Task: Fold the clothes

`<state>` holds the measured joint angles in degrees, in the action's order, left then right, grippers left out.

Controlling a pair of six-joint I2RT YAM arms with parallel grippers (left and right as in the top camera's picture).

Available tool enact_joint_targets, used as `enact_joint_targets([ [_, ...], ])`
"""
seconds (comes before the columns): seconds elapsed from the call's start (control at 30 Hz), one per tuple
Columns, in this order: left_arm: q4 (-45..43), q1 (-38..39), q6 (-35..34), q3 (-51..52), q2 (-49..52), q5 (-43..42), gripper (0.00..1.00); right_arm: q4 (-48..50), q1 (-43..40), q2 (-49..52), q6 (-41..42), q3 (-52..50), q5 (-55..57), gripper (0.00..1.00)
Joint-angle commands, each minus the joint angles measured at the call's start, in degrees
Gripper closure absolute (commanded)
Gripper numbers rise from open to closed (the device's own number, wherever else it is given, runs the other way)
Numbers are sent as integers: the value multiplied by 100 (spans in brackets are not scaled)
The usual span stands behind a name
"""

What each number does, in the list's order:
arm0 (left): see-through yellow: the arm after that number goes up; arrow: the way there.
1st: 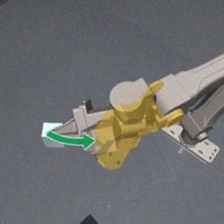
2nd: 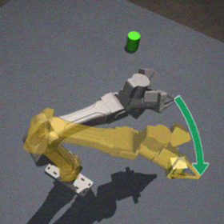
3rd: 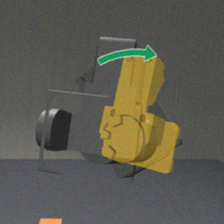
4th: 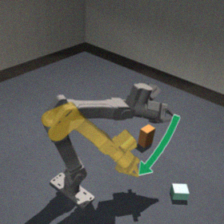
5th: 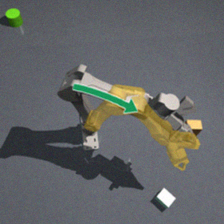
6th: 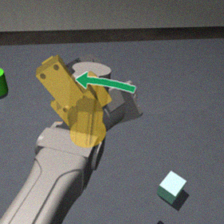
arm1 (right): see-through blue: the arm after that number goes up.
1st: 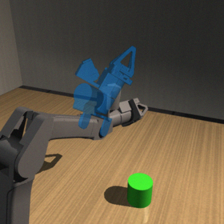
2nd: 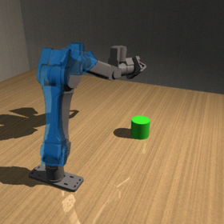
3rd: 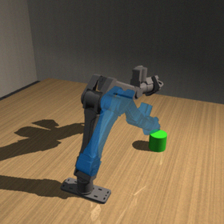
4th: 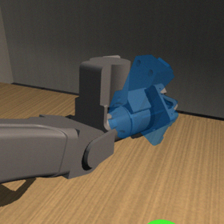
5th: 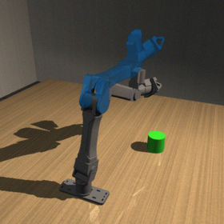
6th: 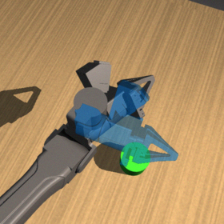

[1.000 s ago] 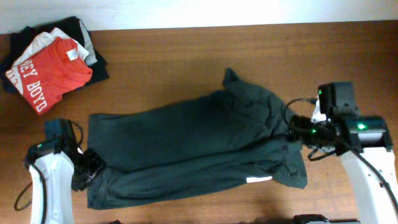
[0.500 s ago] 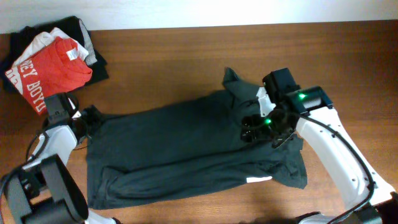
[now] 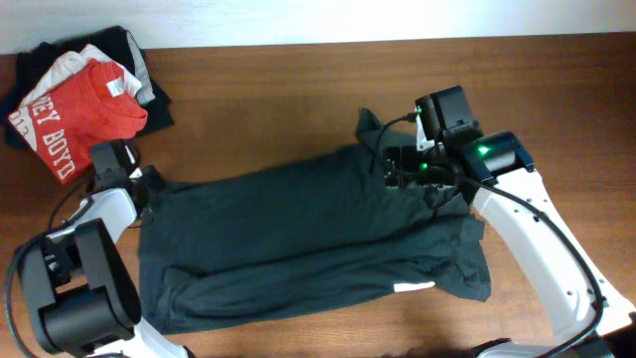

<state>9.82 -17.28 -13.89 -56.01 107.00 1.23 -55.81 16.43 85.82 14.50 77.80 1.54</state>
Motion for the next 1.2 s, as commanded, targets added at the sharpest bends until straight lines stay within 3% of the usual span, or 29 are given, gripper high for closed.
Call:
enact_joint_targets([
  [0.0, 232, 181, 20, 151, 293, 155, 66, 144, -321, -26, -79, 109, 306, 1],
  [0.03, 240, 181, 9, 151, 293, 157, 28, 166, -437, -26, -131, 109, 302, 1],
  [0.33, 905, 192, -42, -286, -323, 247, 25, -286, -535, 68, -376, 107, 168, 1],
  [0.47, 1021, 203, -33, -286, -769, -173, 27, -535, -520, 590, -376, 107, 149, 1],
  [0.8, 1233, 378, 81, -275, -321, -59, 30, -426, -520, 820, -376, 107, 153, 1],
  [0.93, 1147, 378, 315, -275, 116, 57, 38, -66, -522, 820, -374, 107, 157, 1],
  [1.0, 1132, 378, 310, -275, 122, 127, 56, 396, -522, 820, -415, 107, 203, 1],
  [1.03, 1132, 378, 313, -275, 122, 181, 78, 831, -520, 822, -743, 107, 168, 1],
  [1.1, 1137, 378, 310, -275, 122, 181, 89, 1394, -520, 885, -1023, 107, 164, 1],
  [1.17, 1130, 378, 310, -275, 122, 181, 93, 2116, -520, 1233, -1325, 107, -210, 2],
])
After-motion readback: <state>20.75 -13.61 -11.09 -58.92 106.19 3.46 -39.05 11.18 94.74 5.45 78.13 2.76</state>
